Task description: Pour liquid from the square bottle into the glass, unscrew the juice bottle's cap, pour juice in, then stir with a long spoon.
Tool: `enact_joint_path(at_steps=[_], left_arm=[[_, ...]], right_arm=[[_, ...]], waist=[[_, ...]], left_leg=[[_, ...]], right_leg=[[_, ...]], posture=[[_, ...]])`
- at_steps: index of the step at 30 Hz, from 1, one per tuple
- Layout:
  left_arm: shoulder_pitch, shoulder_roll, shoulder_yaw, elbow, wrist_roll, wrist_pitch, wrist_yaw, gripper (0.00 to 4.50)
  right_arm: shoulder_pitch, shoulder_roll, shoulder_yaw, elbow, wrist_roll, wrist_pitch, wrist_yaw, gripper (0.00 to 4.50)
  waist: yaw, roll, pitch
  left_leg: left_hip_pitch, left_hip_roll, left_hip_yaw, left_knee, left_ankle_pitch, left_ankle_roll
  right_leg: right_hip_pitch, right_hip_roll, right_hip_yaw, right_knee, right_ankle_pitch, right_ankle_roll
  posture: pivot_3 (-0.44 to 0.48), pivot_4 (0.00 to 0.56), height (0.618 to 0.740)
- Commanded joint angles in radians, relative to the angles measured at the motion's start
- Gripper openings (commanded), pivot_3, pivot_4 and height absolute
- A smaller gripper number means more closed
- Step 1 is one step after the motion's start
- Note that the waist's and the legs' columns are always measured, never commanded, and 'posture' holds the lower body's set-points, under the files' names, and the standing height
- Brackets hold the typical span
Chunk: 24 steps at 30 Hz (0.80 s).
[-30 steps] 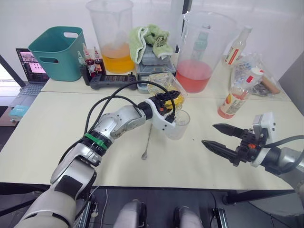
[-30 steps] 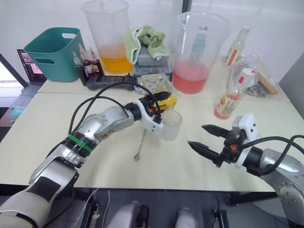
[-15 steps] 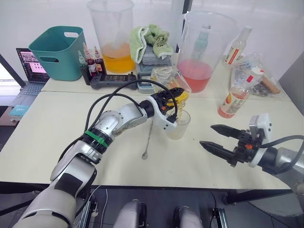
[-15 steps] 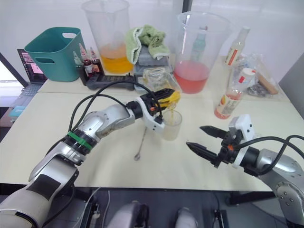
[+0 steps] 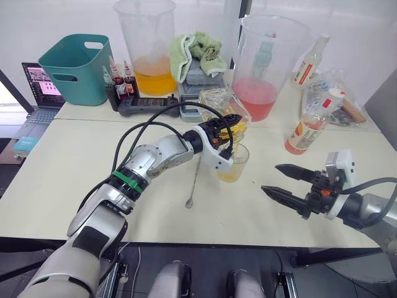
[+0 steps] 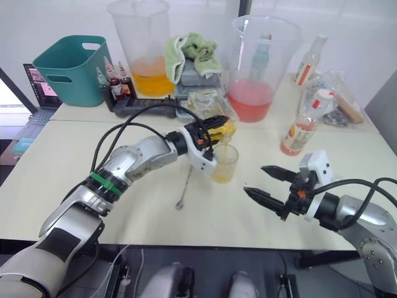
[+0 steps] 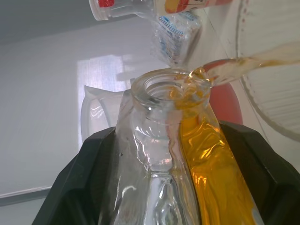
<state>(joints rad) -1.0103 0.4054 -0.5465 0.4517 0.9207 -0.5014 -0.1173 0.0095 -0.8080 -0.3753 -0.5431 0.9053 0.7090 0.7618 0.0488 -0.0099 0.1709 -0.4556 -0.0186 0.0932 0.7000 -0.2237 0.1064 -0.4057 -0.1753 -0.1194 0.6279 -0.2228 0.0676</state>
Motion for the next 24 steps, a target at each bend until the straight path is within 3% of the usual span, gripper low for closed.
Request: enact_joint_path(at_steps=[1,17,21,24], left_arm=[[-0.046,0.003,0.060,-0.023,-0.076,-0.021,0.001,2.79],[-0.043,-0.008,0.159,-0.013,-0.358,-0.011,-0.158,2.79],[-0.023,-0.056,0.277,-0.046,-0.590,0.145,-0.271,2.79],[-0.011,-0.083,0.431,-0.085,-0.766,0.420,-0.300,2.79]], right_arm=[[-0.016,-0.010,-0.017,-0.010,0.002,-0.014,0.008,4.47],[-0.066,-0.016,0.022,0.021,0.012,0.003,0.039,4.47],[-0.095,-0.016,0.032,0.029,0.049,0.013,0.070,4.47],[-0.138,-0.024,0.042,0.046,0.057,0.020,0.088,4.47]], waist=[[-0.002,0.000,0.000],[-0.004,0.000,0.000],[-0.006,0.000,0.000],[-0.014,0.000,0.000]], left_leg=[[0.000,0.000,0.000,0.000,0.000,0.000],[0.000,0.000,0.000,0.001,0.000,0.000],[0.000,0.000,0.000,0.002,0.000,0.000],[0.000,0.000,0.000,0.003,0.000,0.000]], right_leg=[[0.000,0.000,0.000,0.000,0.000,0.000],[0.000,0.000,0.000,0.000,0.000,0.000],[0.000,0.000,0.000,0.001,0.000,0.000],[0.000,0.000,0.000,0.001,0.000,0.000]], posture=[[0.000,0.150,0.739],[0.000,0.150,0.739],[0.000,0.150,0.739],[0.000,0.150,0.739]])
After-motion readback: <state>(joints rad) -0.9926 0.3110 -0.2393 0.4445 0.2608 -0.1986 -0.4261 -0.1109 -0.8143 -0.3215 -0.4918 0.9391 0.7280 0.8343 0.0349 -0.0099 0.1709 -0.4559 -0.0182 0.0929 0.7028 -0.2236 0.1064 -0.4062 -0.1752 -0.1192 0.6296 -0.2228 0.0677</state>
